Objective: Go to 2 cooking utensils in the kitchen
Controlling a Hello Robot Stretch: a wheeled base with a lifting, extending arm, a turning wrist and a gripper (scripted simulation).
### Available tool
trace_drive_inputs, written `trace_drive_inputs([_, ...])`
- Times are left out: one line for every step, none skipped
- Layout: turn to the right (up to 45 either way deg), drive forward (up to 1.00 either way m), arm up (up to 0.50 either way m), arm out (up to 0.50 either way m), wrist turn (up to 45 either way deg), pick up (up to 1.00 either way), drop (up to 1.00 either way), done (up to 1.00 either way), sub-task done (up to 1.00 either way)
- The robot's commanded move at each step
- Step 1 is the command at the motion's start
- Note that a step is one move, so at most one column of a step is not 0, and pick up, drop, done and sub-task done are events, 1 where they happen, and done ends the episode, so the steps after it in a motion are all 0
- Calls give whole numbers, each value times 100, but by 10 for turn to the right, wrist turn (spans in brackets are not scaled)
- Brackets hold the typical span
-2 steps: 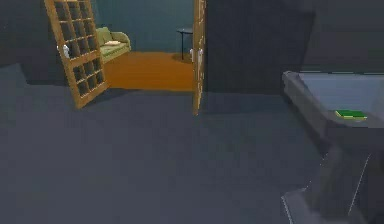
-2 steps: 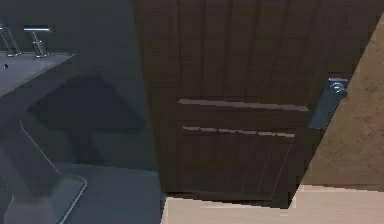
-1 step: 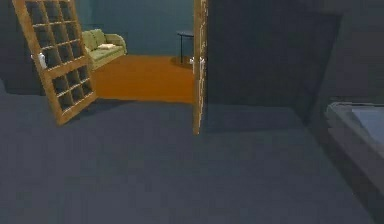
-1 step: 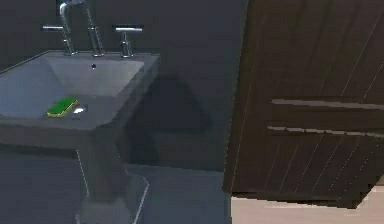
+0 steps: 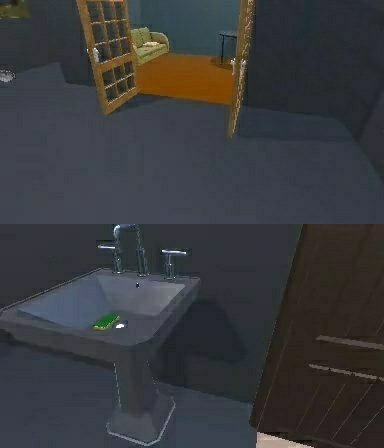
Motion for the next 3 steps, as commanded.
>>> trace_drive_inputs([0,100,0,0,0,0,0,0,0])
trace_drive_inputs([0,95,0,0,0,0,0,0,0])
trace_drive_inputs([210,0,0,0,0,0,0,0,0])
